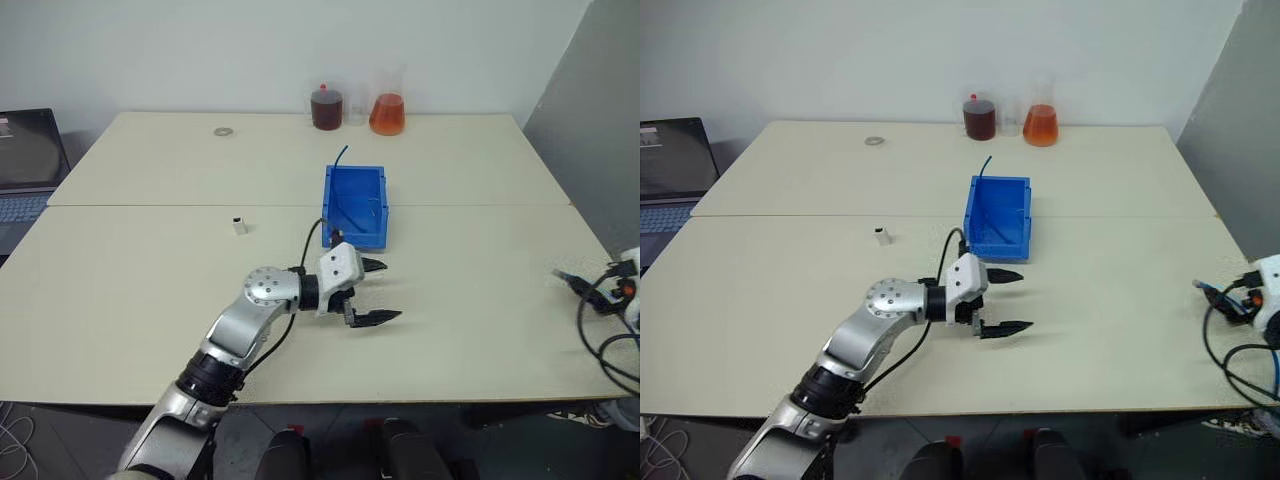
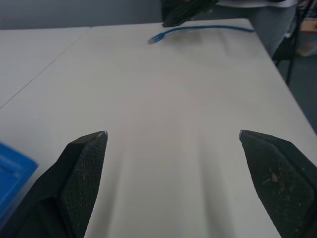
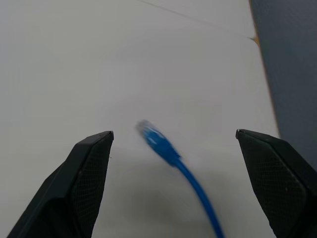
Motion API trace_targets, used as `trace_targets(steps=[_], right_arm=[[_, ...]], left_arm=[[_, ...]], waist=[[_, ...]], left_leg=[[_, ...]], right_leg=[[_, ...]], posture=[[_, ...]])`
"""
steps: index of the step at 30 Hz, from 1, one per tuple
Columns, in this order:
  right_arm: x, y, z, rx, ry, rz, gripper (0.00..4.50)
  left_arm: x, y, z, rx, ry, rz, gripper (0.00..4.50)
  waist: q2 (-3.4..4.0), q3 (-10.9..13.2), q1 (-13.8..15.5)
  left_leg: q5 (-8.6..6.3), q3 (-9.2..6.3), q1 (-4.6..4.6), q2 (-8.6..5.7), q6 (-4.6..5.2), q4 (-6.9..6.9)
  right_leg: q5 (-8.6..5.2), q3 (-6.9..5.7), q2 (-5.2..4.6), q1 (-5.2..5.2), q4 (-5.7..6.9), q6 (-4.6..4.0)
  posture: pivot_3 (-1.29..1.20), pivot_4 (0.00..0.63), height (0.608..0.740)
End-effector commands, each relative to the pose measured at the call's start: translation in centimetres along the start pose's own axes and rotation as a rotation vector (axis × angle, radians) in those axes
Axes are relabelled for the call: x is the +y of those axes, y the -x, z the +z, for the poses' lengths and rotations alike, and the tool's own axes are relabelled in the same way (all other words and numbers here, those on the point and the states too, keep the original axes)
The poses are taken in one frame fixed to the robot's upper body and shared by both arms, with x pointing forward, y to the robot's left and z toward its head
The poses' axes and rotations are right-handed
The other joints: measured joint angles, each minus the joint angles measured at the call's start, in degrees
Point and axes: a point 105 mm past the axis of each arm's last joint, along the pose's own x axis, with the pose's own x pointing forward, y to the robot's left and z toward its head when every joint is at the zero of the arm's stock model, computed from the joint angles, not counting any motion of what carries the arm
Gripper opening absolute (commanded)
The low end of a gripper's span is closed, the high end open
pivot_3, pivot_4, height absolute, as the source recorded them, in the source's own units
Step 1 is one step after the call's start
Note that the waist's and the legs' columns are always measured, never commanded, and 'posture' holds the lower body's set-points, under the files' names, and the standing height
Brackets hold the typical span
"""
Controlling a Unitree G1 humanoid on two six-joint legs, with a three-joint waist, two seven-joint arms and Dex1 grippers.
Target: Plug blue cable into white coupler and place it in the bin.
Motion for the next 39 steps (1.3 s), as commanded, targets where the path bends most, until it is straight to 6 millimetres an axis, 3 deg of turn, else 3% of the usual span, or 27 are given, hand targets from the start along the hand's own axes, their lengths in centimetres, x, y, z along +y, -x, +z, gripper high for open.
trace_targets(steps=[1,9,16,24,35,39], right_arm=[[-2.0,0.4,-0.4,0.072,0.013,0.047,4.22],[-0.8,-0.5,-0.8,0.139,-0.056,0.198,4.22],[-0.1,-1.3,-2.9,0.273,0.038,0.186,4.22],[0.3,-1.3,-3.1,0.284,-0.017,0.217,2.59],[0.4,-1.4,-3.0,0.274,-0.026,0.217,0.02],[1.1,-1.5,-2.9,0.255,-0.017,0.267,0.02]], left_arm=[[-0.9,-1.8,1.6,-0.047,-0.006,-0.113,4.50],[-1.7,-3.1,2.4,-0.056,-0.004,-0.194,4.50],[-2.3,-3.1,2.6,-0.061,0.003,-0.215,4.50],[-2.2,-3.0,2.7,-0.064,0.008,-0.197,4.50],[-1.6,-3.0,2.8,-0.060,-0.006,-0.198,4.50],[-1.2,-2.8,3.0,-0.068,-0.019,-0.177,4.50]], waist=[[0.02,0.01,-0.06],[0.02,0.02,-0.14],[0.00,0.03,-0.13],[-0.02,0.04,-0.09],[-0.01,0.03,-0.03],[-0.02,0.03,-0.03]], left_leg=[[0.00,0.02,0.03,0.00,0.01,0.02],[-0.01,0.32,0.15,-0.13,0.01,0.00],[-0.01,0.60,0.23,-0.22,0.01,0.09],[-0.01,0.61,0.38,-0.26,0.01,0.14],[0.00,0.61,0.38,-0.28,0.01,0.15],[0.00,0.61,0.39,-0.28,0.01,0.15]], right_leg=[[0.00,0.03,0.00,0.01,-0.01,0.00],[0.09,0.70,0.01,0.01,-0.04,0.21],[0.27,0.93,-0.07,0.02,-0.14,0.52],[0.32,1.02,-0.07,0.23,-0.17,0.61],[0.33,1.05,-0.07,0.24,-0.17,0.63],[0.33,1.05,-0.07,0.24,-0.17,0.63]], posture=[[0.00,0.150,0.740],[0.00,0.150,0.740],[0.00,0.150,0.740],[0.00,0.150,0.740],[0.00,0.150,0.740],[0.00,0.150,0.740]])
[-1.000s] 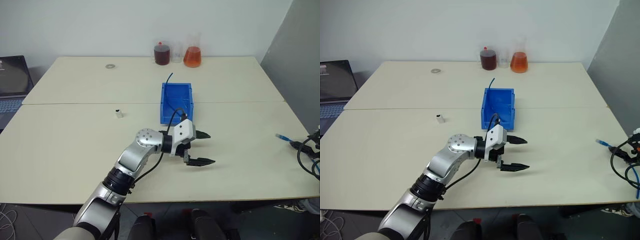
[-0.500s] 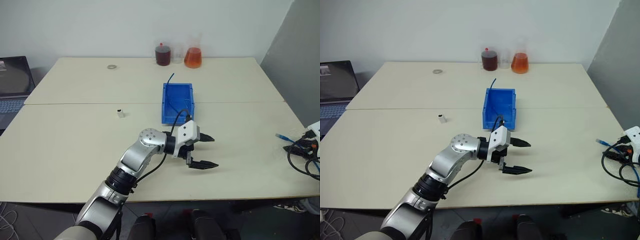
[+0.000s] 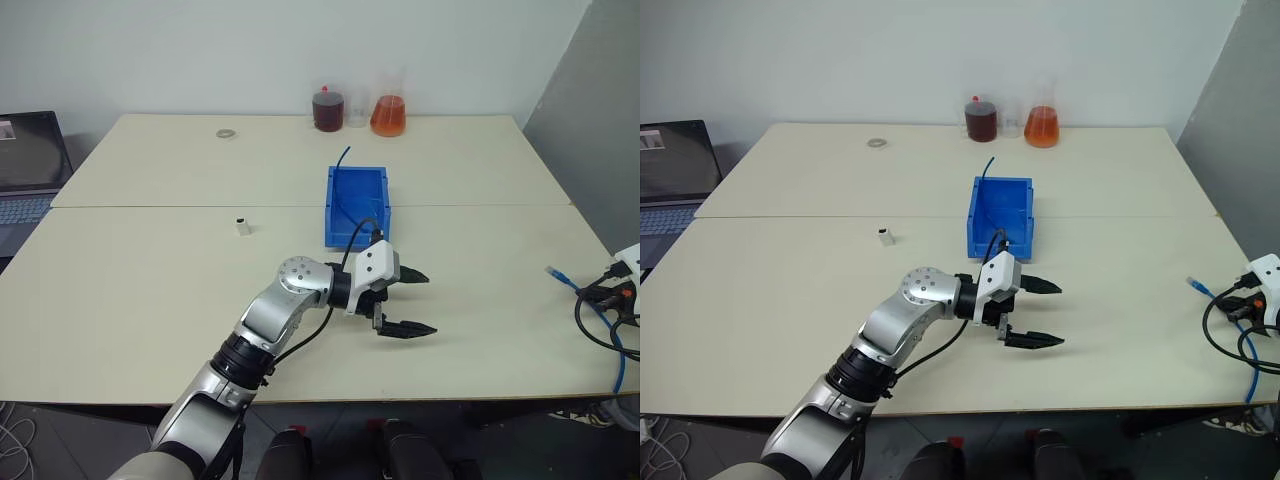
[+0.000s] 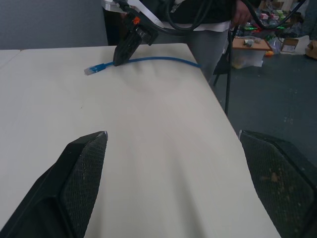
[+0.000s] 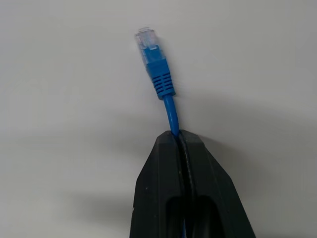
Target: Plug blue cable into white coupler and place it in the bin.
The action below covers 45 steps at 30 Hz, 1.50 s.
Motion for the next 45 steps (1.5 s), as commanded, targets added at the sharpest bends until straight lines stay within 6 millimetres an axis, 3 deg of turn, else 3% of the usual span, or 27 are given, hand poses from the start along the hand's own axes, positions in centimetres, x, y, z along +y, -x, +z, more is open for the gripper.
trace_targets(steps=[1,3,8,12,13,17,21,25,29,32,34,40,45], right_arm=[[0.7,-0.3,-0.4,0.000,0.004,0.050,0.02],[1.1,-0.4,0.0,-0.013,0.016,0.075,0.02],[5.6,-1.9,3.4,-0.135,0.163,0.314,0.02],[13.3,-2.8,7.1,-0.258,0.278,0.528,0.02],[14.3,-2.7,7.7,-0.274,0.273,0.546,0.02],[23.1,-4.2,12.4,-0.384,0.301,0.688,0.02],[27.9,-5.6,15.3,-0.438,0.334,0.743,0.02],[32.5,-7.3,16.9,-0.437,0.467,0.816,0.02],[35.0,-9.0,16.6,-0.358,0.643,0.843,0.02],[36.3,-10.1,16.6,-0.349,0.795,0.832,0.02],[37.3,-10.8,16.3,-0.352,0.890,0.826,0.02],[38.4,-11.5,16.2,-0.353,0.890,0.838,0.02],[37.7,-11.5,15.6,-0.322,0.867,0.859,1.08]], left_arm=[[0.6,0.3,1.6,-0.036,-0.066,0.020,4.50],[0.6,0.6,1.5,-0.033,-0.073,0.028,4.50],[2.0,5.2,2.8,-0.034,-0.098,0.204,4.50],[1.0,9.6,3.1,0.006,-0.067,0.357,4.50],[0.8,10.0,3.1,0.013,-0.061,0.374,4.50],[-1.2,14.8,2.9,0.120,-0.034,0.602,4.50],[-1.8,19.1,1.7,0.108,0.102,0.875,4.50],[-5.7,20.9,-2.0,0.145,0.246,1.019,4.50],[-9.6,20.6,-5.7,0.168,0.381,1.127,4.50],[-11.2,20.2,-7.5,0.149,0.449,1.201,4.50],[-11.5,19.6,-7.9,0.137,0.456,1.221,4.50],[-11.2,19.0,-7.9,0.096,0.440,1.285,4.50],[-11.4,19.2,-8.3,0.104,0.440,1.292,4.50]], waist=[[0.00,0.00,0.00],[0.00,0.00,0.00],[-0.10,0.06,-1.34],[-0.05,0.05,-2.27],[-0.02,0.07,-2.28],[-0.07,0.14,-2.74],[-0.03,0.21,-1.72],[-0.08,0.18,-1.21],[-0.14,0.15,-0.60],[-0.15,0.15,0.11],[-0.17,0.13,0.17],[-0.24,0.09,-0.37],[-0.23,0.08,-1.05]], left_leg=[[0.00,0.00,0.00,0.00,0.00,0.00],[0.00,-0.01,0.00,0.00,0.00,-0.01],[0.00,-0.06,0.01,0.11,0.00,-0.04],[0.00,-0.31,0.03,0.16,-0.01,-0.14],[0.00,-0.35,0.03,0.16,-0.02,-0.15],[0.01,-0.64,0.18,0.15,-0.05,-0.08],[0.01,-0.67,0.22,0.11,-0.05,-0.08],[0.01,-0.64,0.18,0.09,-0.05,-0.08],[-0.03,-0.62,-0.01,0.07,-0.07,-0.11],[-0.03,-0.58,-0.26,0.04,-0.06,-0.09],[-0.03,-0.58,-0.33,0.02,-0.06,-0.08],[-0.02,-0.50,-0.01,0.18,-0.06,-0.08],[-0.02,-0.49,0.07,0.20,-0.06,-0.11]], right_leg=[[0.00,0.00,0.00,0.00,0.00,0.00],[0.00,0.00,0.00,0.00,0.00,0.00],[0.00,0.05,0.14,0.00,0.03,-0.01],[-0.05,0.08,0.23,-0.01,0.17,-0.08],[-0.06,0.06,0.24,-0.01,0.20,-0.09],[-0.06,0.05,0.18,-0.08,0.37,-0.09],[-0.06,-0.10,0.14,-0.05,0.42,-0.09],[-0.05,-0.07,0.08,-0.04,0.26,-0.09],[0.06,-0.08,-0.06,-0.16,0.14,-0.48],[0.05,-0.17,-0.11,-0.37,0.14,-0.53],[0.03,-0.22,-0.11,-0.40,0.16,-0.57],[-0.14,-0.20,0.18,-0.28,0.31,-0.72],[-0.14,-0.16,0.22,-0.24,0.34,-0.70]], posture=[[0.00,0.150,0.740],[0.00,0.150,0.740],[0.00,0.150,0.740],[0.00,0.150,0.740],[0.00,0.150,0.740],[0.00,0.150,0.740],[0.00,0.150,0.740],[0.00,0.150,0.740],[0.00,0.150,0.740],[0.00,0.150,0.740],[0.00,0.150,0.740],[0.00,0.150,0.740],[0.00,0.150,0.740]])
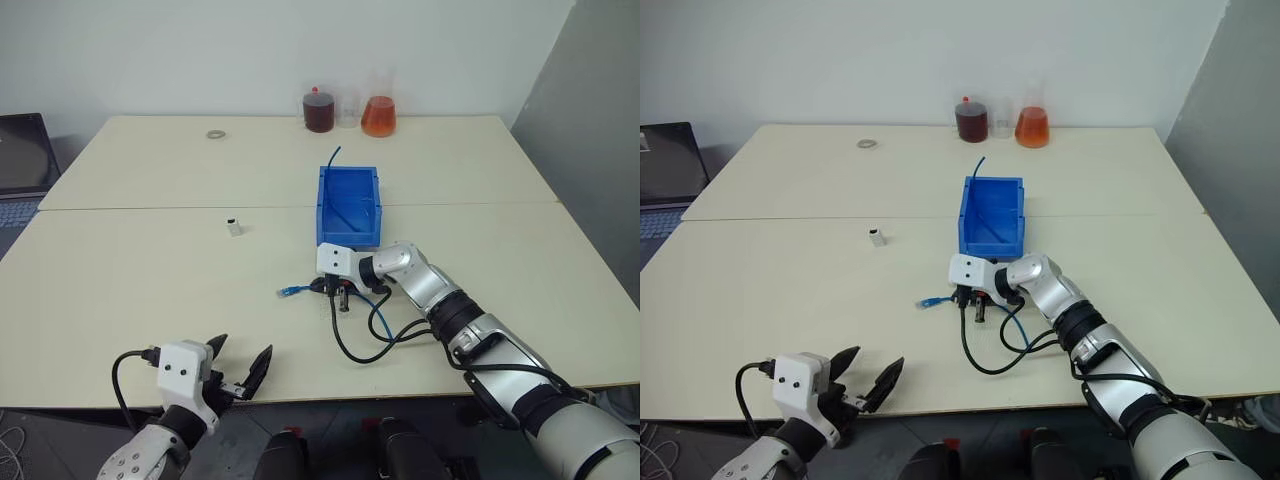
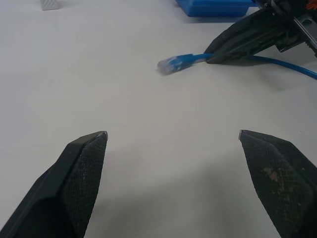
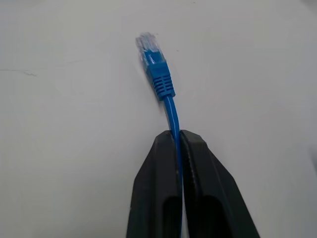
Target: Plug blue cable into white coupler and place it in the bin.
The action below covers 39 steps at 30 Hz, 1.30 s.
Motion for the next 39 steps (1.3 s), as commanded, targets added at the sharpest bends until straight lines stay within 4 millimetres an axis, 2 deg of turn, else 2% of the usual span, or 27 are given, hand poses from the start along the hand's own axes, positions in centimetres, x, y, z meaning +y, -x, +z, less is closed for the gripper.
trace_targets(steps=[1,3,7,9,13,16,20,23,29,35,39], right_arm=[[0.5,0.5,-1.1,0.029,-0.034,0.037,1.33],[0.7,0.8,-1.0,0.008,-0.050,0.038,1.92],[1.0,2.0,-0.4,-0.061,-0.143,0.026,2.82],[0.7,3.5,0.3,-0.122,-0.236,-0.004,3.42],[0.8,7.8,1.6,-0.252,-0.421,-0.032,4.45],[2.6,11.2,2.4,-0.317,-0.545,0.052,4.45],[4.9,14.2,1.6,-0.301,-0.611,0.073,4.45],[5.8,15.0,1.4,-0.285,-0.623,0.068,4.45],[5.7,15.7,0.3,-0.247,-0.672,-0.067,4.45],[6.1,16.7,-0.2,-0.234,-0.696,-0.139,4.45],[6.0,16.9,-0.5,-0.233,-0.711,-0.174,4.50]], left_arm=[[0.2,0.1,0.1,-0.012,-0.024,-0.003,4.50],[0.5,-0.1,0.2,-0.007,-0.041,-0.020,4.50],[1.7,-1.1,0.7,0.008,-0.121,-0.087,4.50],[2.9,-1.8,1.3,0.026,-0.173,-0.147,4.50],[4.8,-4.2,2.7,0.071,-0.279,-0.321,4.50],[5.2,-6.4,3.7,0.104,-0.338,-0.458,4.50],[5.0,-9.5,4.1,0.150,-0.423,-0.644,4.50],[4.4,-10.8,4.2,0.164,-0.437,-0.738,4.50],[3.1,-13.2,3.0,0.221,-0.580,-0.898,4.50],[4.3,-13.2,2.8,0.243,-0.606,-0.920,4.50],[4.4,-12.6,2.3,0.249,-0.597,-0.954,3.81]], waist=[[0.00,0.00,-0.02],[0.00,0.00,0.09],[0.00,0.00,0.43],[0.01,0.01,0.71],[0.13,0.08,1.15],[0.14,0.09,1.46],[0.10,0.05,1.61],[0.07,0.03,0.98],[0.06,0.04,0.99],[0.05,0.02,1.24],[0.05,0.02,0.91]], left_leg=[[0.00,0.00,0.00,0.00,0.00,0.00],[0.00,0.00,-0.03,-0.01,0.00,0.00],[0.00,-0.03,-0.07,-0.02,0.00,-0.02],[0.00,-0.07,-0.09,0.01,0.00,-0.02],[0.01,-0.13,-0.30,0.02,0.00,0.03],[0.02,-0.17,-0.49,-0.01,-0.01,0.07],[0.01,-0.08,-0.50,-0.07,0.00,0.01],[0.00,-0.04,-0.66,-0.07,0.02,-0.01],[-0.02,-0.07,-0.74,-0.02,0.04,0.01],[-0.01,-0.05,-0.74,-0.03,0.04,0.07],[-0.01,-0.04,-0.69,-0.01,0.05,0.06]], right_leg=[[0.01,0.00,0.00,0.00,0.00,0.01],[0.01,-0.02,-0.02,0.00,-0.02,0.02],[0.01,-0.07,-0.03,-0.01,-0.02,0.03],[0.01,-0.11,0.00,-0.05,0.01,0.03],[0.02,-0.17,0.04,-0.27,0.11,0.03],[0.05,-0.25,0.02,-0.38,0.07,0.08],[0.15,-0.19,-0.03,-0.34,-0.05,0.05],[0.18,-0.11,-0.02,-0.52,-0.06,-0.04],[0.12,-0.09,0.13,-0.61,0.01,0.02],[0.06,-0.04,0.11,-0.57,0.01,0.27],[0.06,-0.01,0.14,-0.57,0.04,0.28]], posture=[[0.00,0.150,0.740],[0.00,0.150,0.740],[0.00,0.150,0.740],[0.00,0.150,0.740],[0.00,0.150,0.740],[0.00,0.150,0.740],[0.00,0.150,0.740],[0.00,0.150,0.740],[0.00,0.150,0.740],[0.00,0.150,0.740],[0.00,0.150,0.740]])
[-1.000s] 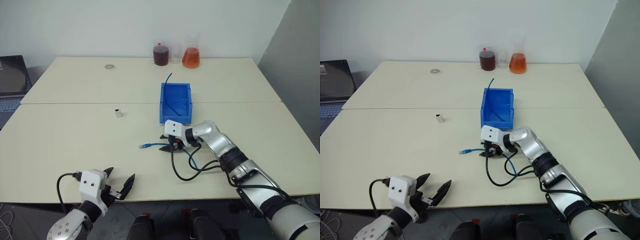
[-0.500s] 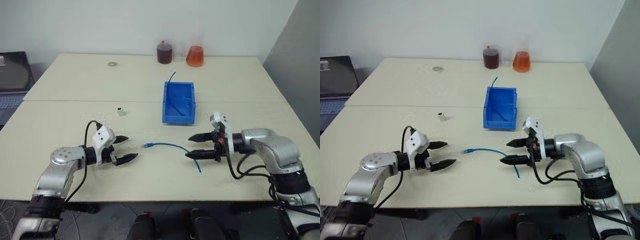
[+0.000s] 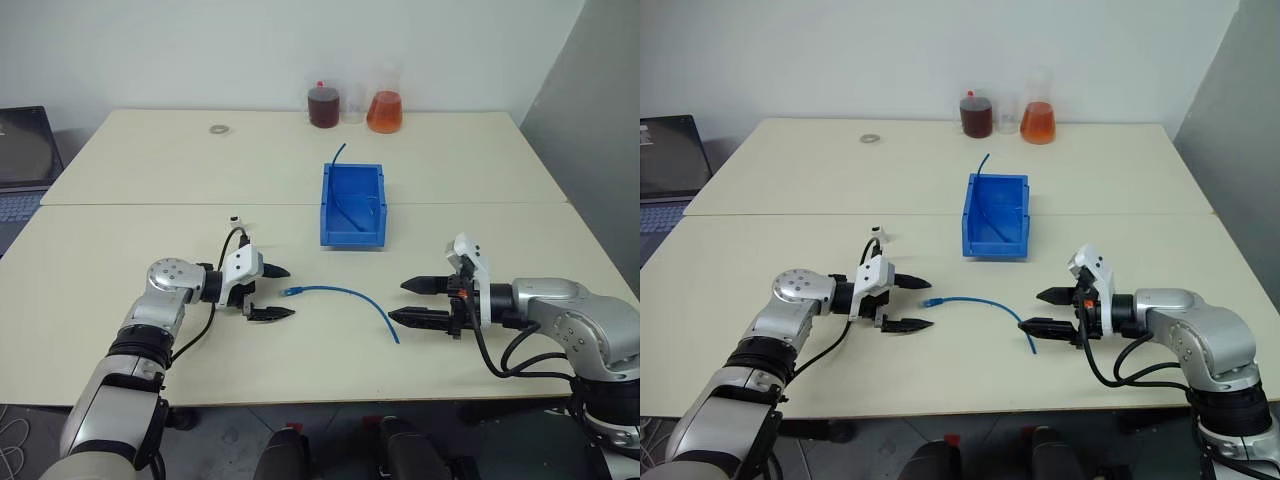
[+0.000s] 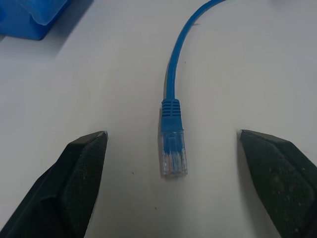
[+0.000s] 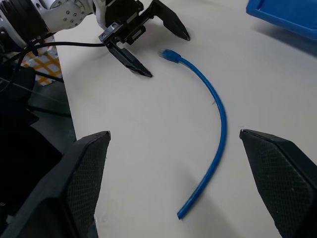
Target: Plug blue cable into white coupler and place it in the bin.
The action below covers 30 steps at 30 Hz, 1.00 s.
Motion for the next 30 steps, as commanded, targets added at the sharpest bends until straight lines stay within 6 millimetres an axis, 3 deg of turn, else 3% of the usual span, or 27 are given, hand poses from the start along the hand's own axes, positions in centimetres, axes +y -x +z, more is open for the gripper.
trace_targets(steps=[1,7,15,18,20,22,24,27,30], right_arm=[[0.3,0.4,0.8,-0.032,0.033,-0.016,4.50],[0.4,0.1,0.8,-0.032,0.036,-0.008,4.50],[-0.3,0.0,0.7,-0.024,0.041,-0.018,4.50],[-0.3,-0.1,0.8,-0.025,0.043,-0.015,4.50],[-0.3,-0.2,1.0,-0.037,0.049,-0.020,4.50],[-0.5,-0.5,2.0,-0.081,0.055,-0.038,4.50],[-0.5,-1.0,4.2,-0.190,0.044,-0.057,4.50],[0.7,-1.6,6.4,-0.307,0.005,-0.021,4.50],[2.8,-1.9,7.8,-0.413,-0.083,0.081,4.50]], left_arm=[[-1.1,0.3,-1.9,0.058,0.038,-0.043,3.65],[-1.6,-0.5,-2.0,0.055,0.040,-0.055,2.40],[-2.3,0.4,-3.1,0.085,0.075,-0.043,0.76],[-2.2,0.7,-3.2,0.087,0.078,-0.019,0.27],[-1.9,0.6,-2.9,0.074,0.088,0.007,0.26],[-1.4,0.2,-1.9,0.033,0.112,0.039,0.26],[-0.4,-0.7,-0.3,-0.032,0.164,0.100,0.26],[0.5,-1.5,2.0,-0.117,0.224,0.161,0.26],[1.7,-2.8,6.1,-0.248,0.313,0.245,0.26]], waist=[[0.00,0.00,-0.09],[0.01,-0.01,0.09],[0.04,-0.04,0.02],[0.05,-0.05,-0.04],[0.06,-0.06,-0.04],[0.07,-0.06,-0.05],[0.06,-0.06,-0.08],[0.07,-0.05,0.08],[0.02,-0.03,0.53]], left_leg=[[0.00,0.00,0.02,0.00,0.00,-0.01],[0.01,-0.03,0.05,0.02,0.01,0.00],[0.01,-0.02,0.10,0.02,0.01,0.00],[0.01,-0.02,0.14,0.02,0.01,0.00],[0.01,-0.03,0.15,0.03,0.01,0.00],[0.01,-0.03,0.15,0.02,0.01,0.00],[0.01,-0.03,0.17,0.02,0.02,0.01],[0.07,-0.07,0.13,0.02,0.10,0.03],[0.09,-0.18,-0.04,0.03,0.09,0.08]], right_leg=[[0.00,0.01,0.02,0.00,0.03,0.00],[0.00,0.00,0.04,0.02,0.06,0.01],[0.01,0.01,0.04,0.04,0.08,0.02],[0.01,0.03,0.05,0.05,0.11,0.02],[0.01,0.02,0.05,0.05,0.12,0.02],[0.02,0.02,0.06,0.05,0.13,0.02],[0.04,0.03,0.06,0.05,0.15,0.05],[0.11,0.02,0.06,0.03,0.23,0.08],[0.11,-0.11,0.04,0.02,0.19,0.09]], posture=[[0.00,0.150,0.740],[0.00,0.150,0.740],[0.00,0.150,0.740],[0.00,0.150,0.740],[0.00,0.150,0.740],[0.00,0.150,0.740],[0.00,0.150,0.740],[0.00,0.150,0.740],[0.00,0.150,0.740]])
